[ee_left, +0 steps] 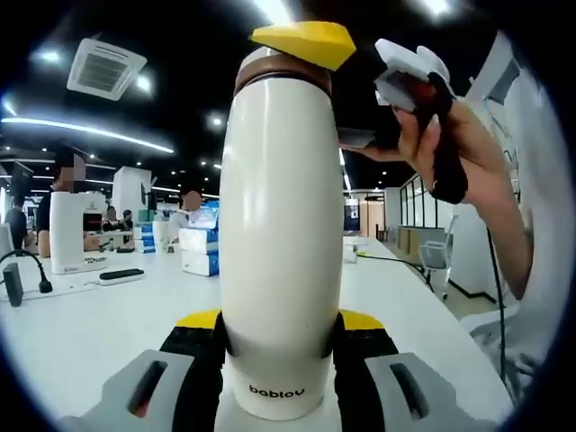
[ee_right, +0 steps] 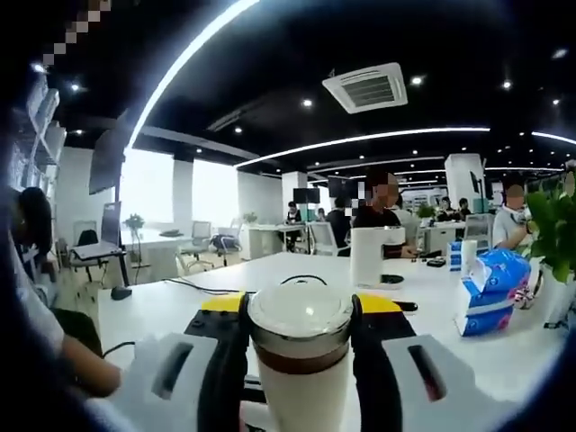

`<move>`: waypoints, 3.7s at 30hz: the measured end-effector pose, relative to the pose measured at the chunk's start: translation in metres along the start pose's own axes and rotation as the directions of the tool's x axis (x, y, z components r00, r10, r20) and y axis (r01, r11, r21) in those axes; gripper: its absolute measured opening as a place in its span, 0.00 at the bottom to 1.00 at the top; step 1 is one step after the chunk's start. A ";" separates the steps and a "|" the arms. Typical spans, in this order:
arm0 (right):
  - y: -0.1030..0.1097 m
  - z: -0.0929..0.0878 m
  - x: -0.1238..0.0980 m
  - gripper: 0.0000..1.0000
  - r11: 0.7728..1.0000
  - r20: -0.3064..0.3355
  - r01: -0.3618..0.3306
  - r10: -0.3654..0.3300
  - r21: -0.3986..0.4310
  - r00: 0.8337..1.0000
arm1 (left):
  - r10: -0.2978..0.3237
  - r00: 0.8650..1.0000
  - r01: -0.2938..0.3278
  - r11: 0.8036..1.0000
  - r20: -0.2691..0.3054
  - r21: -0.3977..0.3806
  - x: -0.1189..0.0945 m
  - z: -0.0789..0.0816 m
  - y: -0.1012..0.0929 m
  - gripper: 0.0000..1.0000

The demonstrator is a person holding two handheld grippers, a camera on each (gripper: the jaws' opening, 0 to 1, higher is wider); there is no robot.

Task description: Grasp the water cup twist off the cup lid place the cup lid on the table

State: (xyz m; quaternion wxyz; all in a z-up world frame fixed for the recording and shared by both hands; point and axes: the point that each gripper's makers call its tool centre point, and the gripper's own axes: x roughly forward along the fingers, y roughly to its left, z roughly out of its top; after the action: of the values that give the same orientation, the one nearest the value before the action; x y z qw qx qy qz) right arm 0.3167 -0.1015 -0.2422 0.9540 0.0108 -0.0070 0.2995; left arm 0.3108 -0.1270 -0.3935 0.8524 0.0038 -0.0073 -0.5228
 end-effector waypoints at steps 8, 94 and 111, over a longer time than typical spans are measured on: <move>0.005 -0.002 0.000 0.46 0.991 -0.036 -0.132 0.131 -0.026 0.991 | 0.000 1.000 0.000 1.000 0.000 -0.001 0.000 0.000 0.000 0.48; 0.015 0.021 -0.057 0.71 0.987 0.066 -0.162 0.162 -0.011 0.985 | 0.001 1.000 -0.001 1.000 0.000 -0.002 0.001 0.000 0.003 0.48; 0.022 -0.010 -0.060 0.71 0.989 0.046 0.142 -0.140 -0.044 0.989 | 0.002 1.000 -0.002 1.000 0.000 -0.006 0.001 -0.001 0.002 0.48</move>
State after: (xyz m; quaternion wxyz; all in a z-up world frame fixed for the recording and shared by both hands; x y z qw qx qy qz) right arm 0.2548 -0.1171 -0.2533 0.9724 -0.0048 -0.0338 0.2310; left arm 0.3134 -0.1269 -0.3947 0.8528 0.0015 -0.0057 -0.5222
